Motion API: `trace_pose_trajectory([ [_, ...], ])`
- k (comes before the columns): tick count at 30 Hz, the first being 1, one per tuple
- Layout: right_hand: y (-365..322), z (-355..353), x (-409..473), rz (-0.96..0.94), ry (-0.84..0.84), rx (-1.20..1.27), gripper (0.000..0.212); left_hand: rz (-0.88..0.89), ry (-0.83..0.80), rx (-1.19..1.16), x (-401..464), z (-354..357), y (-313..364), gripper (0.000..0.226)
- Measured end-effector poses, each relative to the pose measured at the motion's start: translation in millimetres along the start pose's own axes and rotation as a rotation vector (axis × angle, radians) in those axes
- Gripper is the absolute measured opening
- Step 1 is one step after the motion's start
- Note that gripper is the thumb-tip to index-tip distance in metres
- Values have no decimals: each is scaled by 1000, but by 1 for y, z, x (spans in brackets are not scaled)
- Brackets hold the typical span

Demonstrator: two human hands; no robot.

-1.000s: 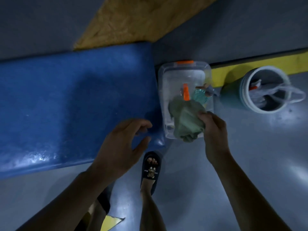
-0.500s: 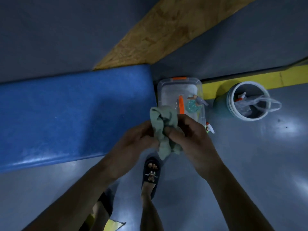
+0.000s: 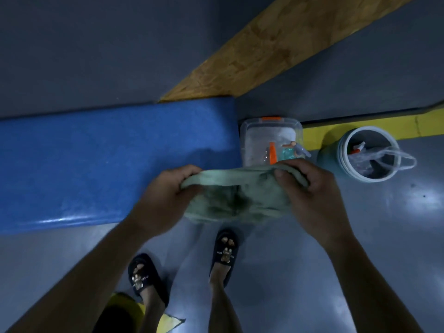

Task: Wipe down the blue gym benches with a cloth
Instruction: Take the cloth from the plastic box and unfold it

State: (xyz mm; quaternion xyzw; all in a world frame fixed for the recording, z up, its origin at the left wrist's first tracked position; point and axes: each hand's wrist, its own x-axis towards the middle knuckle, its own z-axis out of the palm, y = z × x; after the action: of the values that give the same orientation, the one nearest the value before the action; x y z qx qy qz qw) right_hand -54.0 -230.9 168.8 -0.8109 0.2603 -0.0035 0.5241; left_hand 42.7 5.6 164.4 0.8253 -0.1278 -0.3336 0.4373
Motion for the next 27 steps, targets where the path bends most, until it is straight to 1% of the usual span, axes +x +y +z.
trace_pose_trajectory([
  [1, 1, -2, 2, -16, -2, -25, 7, -22, -27, -65, 0, -8, 2, 12],
  [3, 2, -5, 5, -8, 3, -7, 7, -89, -134, -223, -1, -23, 6, 21],
  [6, 6, 1, 9, 35, 11, 64, 9, -176, -393, -382, -7, -44, 10, 36],
  [7, 7, 5, 10, 61, 3, 90, 10, -201, -435, -426, -9, -48, 10, 41],
  [8, 8, 9, 10, 91, -14, 122, 12, -233, -442, -465, -10, -51, 10, 44],
  [9, 8, 14, 10, 123, -32, 155, 15, -257, -444, -486, -11, -52, 9, 43],
  [11, 4, 24, 11, 149, -52, 196, 21, -259, -512, -465, -13, -51, 8, 26],
  [12, -1, 27, 11, 132, -53, 202, 22, -262, -562, -425, -13, -51, 8, 19],
  [13, -8, 29, 11, 95, -55, 201, 22, -267, -618, -368, -12, -51, 8, 21],
  [15, -27, 30, 11, 6, -113, 207, 20, -281, -764, -265, -12, -51, 8, 42],
  [16, -38, 31, 11, -40, -178, 207, 18, -288, -820, -236, -13, -49, 10, 51],
  [17, -49, 33, 11, -88, -258, 199, 18, -282, -839, -215, -14, -44, 11, 55],
  [18, -59, 36, 11, -124, -339, 184, 19, -268, -829, -202, -14, -39, 13, 54],
  [20, -75, 45, 12, -145, -457, 171, 25, -261, -765, -182, -14, -30, 16, 34],
  [21, -77, 49, 16, -131, -480, 180, 27, -253, -743, -152, -15, -28, 17, 25],
  [22, -77, 52, 21, -85, -479, 229, 28, -238, -714, -138, -16, -26, 16, 23],
  [23, -71, 54, 28, 18, -464, 330, 32, -222, -675, -173, -18, -25, 13, 24],
  [24, -61, 54, 35, 184, -465, 494, 41, -219, -623, -282, -21, -24, 9, 28],
  [26, -38, 58, 43, 584, -505, 891, 72, -235, -522, -582, -29, -25, -2, 43],
  [27, -26, 64, 38, 718, -557, 1048, 86, -225, -494, -691, -32, -24, -8, 47],
])
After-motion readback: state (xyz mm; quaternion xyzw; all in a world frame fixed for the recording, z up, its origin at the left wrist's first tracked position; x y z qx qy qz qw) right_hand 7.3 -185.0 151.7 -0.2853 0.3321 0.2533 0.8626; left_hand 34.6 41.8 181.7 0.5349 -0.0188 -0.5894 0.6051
